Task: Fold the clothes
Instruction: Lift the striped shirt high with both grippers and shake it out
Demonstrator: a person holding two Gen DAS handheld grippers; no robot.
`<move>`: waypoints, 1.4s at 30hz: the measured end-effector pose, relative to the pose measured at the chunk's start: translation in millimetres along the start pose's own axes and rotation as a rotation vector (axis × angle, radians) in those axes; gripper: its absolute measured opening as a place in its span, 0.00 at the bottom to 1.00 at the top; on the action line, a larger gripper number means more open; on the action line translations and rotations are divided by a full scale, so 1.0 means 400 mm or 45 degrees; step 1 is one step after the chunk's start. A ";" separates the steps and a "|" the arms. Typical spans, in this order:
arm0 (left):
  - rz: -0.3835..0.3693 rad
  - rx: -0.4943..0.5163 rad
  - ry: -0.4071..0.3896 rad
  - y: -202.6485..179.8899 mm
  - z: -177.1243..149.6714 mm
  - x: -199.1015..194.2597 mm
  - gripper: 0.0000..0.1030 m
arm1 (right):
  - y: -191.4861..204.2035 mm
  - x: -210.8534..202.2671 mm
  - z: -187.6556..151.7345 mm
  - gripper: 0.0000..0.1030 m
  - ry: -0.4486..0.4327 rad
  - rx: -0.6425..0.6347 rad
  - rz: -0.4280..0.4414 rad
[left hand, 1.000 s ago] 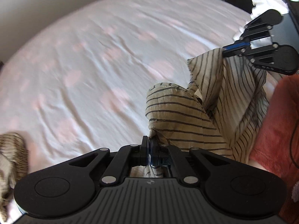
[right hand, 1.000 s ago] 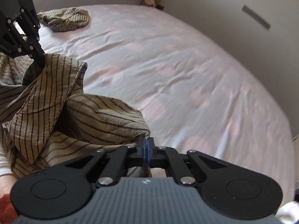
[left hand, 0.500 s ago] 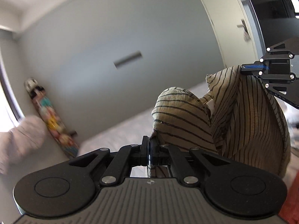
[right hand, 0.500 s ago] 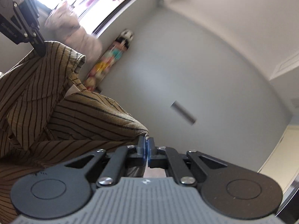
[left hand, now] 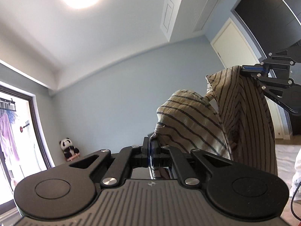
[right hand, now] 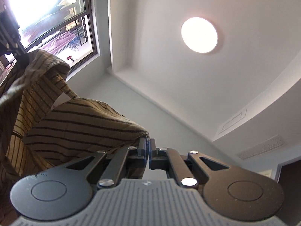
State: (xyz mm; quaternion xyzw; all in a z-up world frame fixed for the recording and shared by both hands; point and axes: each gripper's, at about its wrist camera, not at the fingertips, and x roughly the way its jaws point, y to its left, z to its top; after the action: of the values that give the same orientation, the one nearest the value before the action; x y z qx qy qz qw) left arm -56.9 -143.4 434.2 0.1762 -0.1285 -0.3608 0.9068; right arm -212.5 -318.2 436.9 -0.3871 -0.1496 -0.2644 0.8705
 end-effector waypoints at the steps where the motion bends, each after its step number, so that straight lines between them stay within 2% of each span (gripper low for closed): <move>1: -0.003 -0.008 -0.015 0.002 0.006 -0.010 0.00 | -0.011 -0.013 0.017 0.02 -0.016 -0.019 -0.009; 8: -0.018 -0.009 -0.105 0.018 0.041 -0.095 0.00 | -0.081 -0.119 0.112 0.02 -0.088 -0.065 -0.060; 14: 0.006 0.006 -0.213 0.024 0.102 -0.140 0.00 | -0.112 -0.148 0.159 0.02 -0.109 -0.069 -0.088; 17: 0.019 0.023 -0.206 0.021 0.114 -0.128 0.00 | -0.127 -0.162 0.182 0.02 -0.120 -0.071 -0.102; 20: 0.010 0.044 -0.132 0.015 0.095 -0.087 0.00 | -0.138 -0.170 0.196 0.02 -0.124 -0.072 -0.109; 26: -0.013 0.088 0.033 -0.014 0.007 0.034 0.00 | -0.054 -0.078 0.080 0.02 0.000 -0.059 0.002; 33: -0.079 0.090 0.256 -0.060 -0.162 0.298 0.00 | 0.083 0.099 -0.133 0.02 0.193 -0.039 0.137; 38: -0.150 0.069 0.434 -0.106 -0.338 0.521 0.00 | 0.212 0.234 -0.317 0.02 0.362 -0.041 0.251; 42: -0.203 0.055 0.585 -0.152 -0.510 0.701 0.00 | 0.334 0.343 -0.502 0.02 0.509 -0.038 0.341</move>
State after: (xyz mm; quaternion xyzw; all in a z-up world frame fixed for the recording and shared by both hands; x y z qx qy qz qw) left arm 177.6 -334.6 254.4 0.2825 0.0879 -0.3787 0.8770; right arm -12.4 -441.7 289.7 -0.3563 0.0823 -0.2202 0.9043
